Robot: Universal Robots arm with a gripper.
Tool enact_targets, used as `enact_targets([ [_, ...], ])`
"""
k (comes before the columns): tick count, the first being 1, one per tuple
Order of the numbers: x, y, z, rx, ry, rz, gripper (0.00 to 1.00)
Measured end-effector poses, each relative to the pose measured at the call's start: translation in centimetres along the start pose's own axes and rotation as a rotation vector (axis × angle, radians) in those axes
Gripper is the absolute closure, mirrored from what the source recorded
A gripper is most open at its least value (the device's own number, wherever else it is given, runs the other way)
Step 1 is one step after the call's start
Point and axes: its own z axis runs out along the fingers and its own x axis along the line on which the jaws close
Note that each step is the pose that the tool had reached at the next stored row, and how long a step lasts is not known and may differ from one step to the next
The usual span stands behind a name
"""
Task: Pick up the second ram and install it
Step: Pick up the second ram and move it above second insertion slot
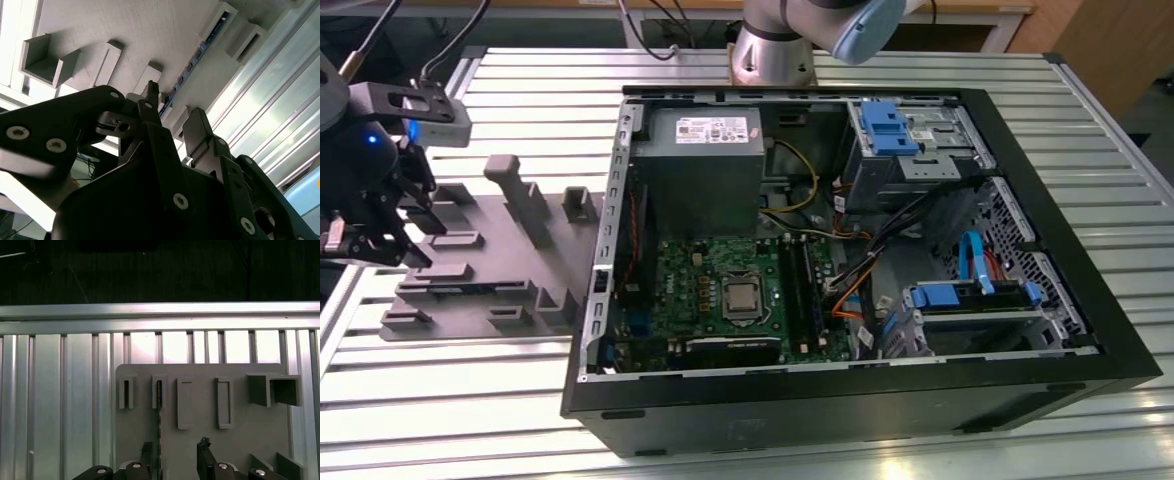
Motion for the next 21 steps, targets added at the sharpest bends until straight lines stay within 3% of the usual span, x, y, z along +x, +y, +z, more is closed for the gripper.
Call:
enact_targets([
  [12,0.02,0.00,0.20,0.0003,0.0010,0.000,0.53],
  [21,0.12,-0.02,0.75,0.0004,0.0075,0.000,0.53],
])
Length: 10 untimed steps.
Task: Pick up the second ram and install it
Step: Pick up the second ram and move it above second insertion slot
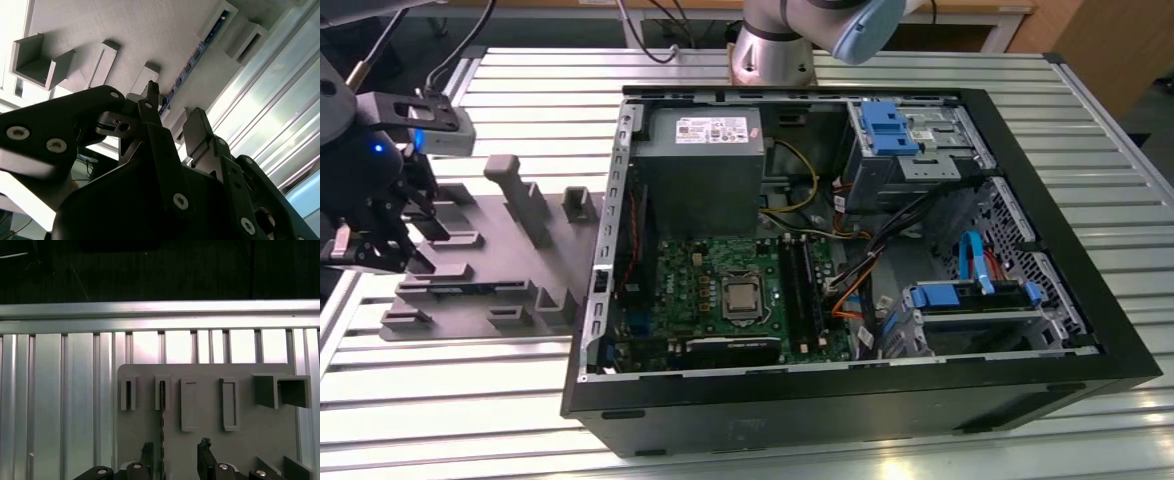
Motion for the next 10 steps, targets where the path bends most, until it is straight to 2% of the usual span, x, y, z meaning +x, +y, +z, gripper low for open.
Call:
enact_targets([
  [10,0.08,-0.02,0.75,0.0000,0.0000,0.000,0.53],
])
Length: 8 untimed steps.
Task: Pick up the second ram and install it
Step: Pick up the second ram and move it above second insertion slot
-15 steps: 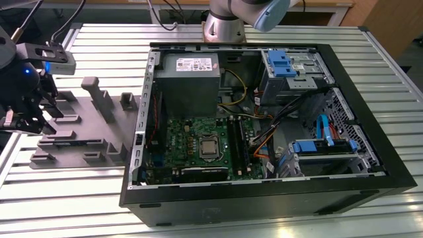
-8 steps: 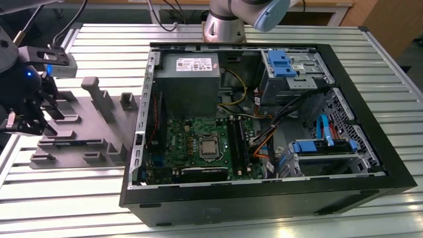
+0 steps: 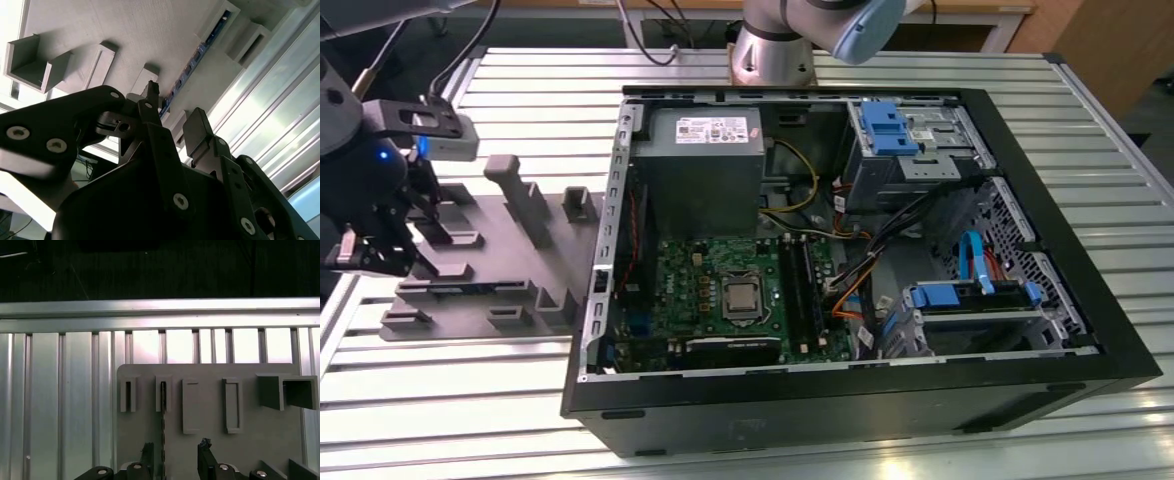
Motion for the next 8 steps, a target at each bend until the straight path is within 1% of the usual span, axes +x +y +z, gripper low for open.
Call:
enact_targets([
  [8,0.22,-0.03,0.51,0.0000,0.0000,0.000,0.53],
])
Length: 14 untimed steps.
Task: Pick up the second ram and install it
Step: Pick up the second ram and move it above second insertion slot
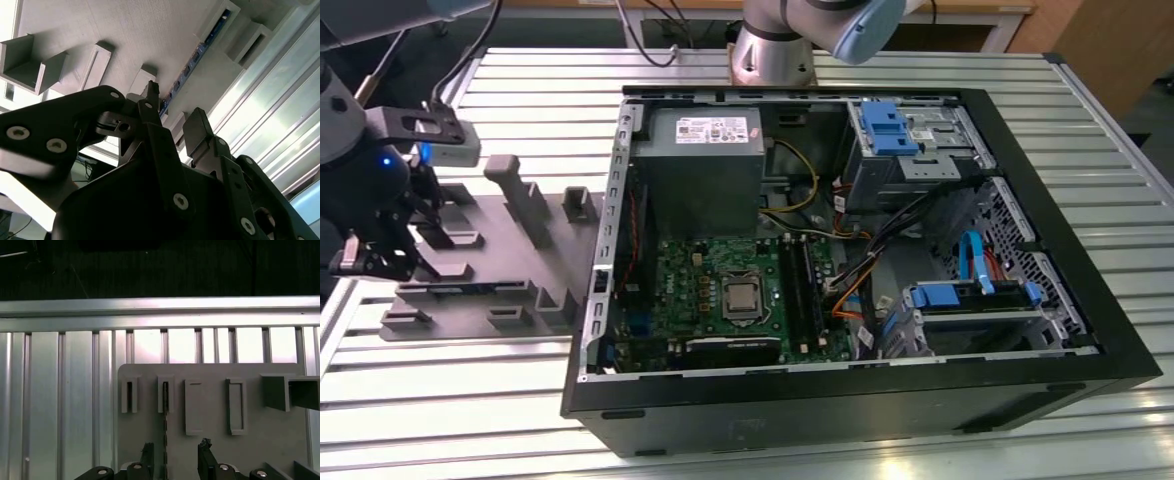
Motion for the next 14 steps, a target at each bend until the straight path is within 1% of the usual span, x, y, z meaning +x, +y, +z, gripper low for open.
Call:
enact_targets([
  [14,0.42,-0.05,1.24,0.0000,-0.0001,0.000,0.53],
])
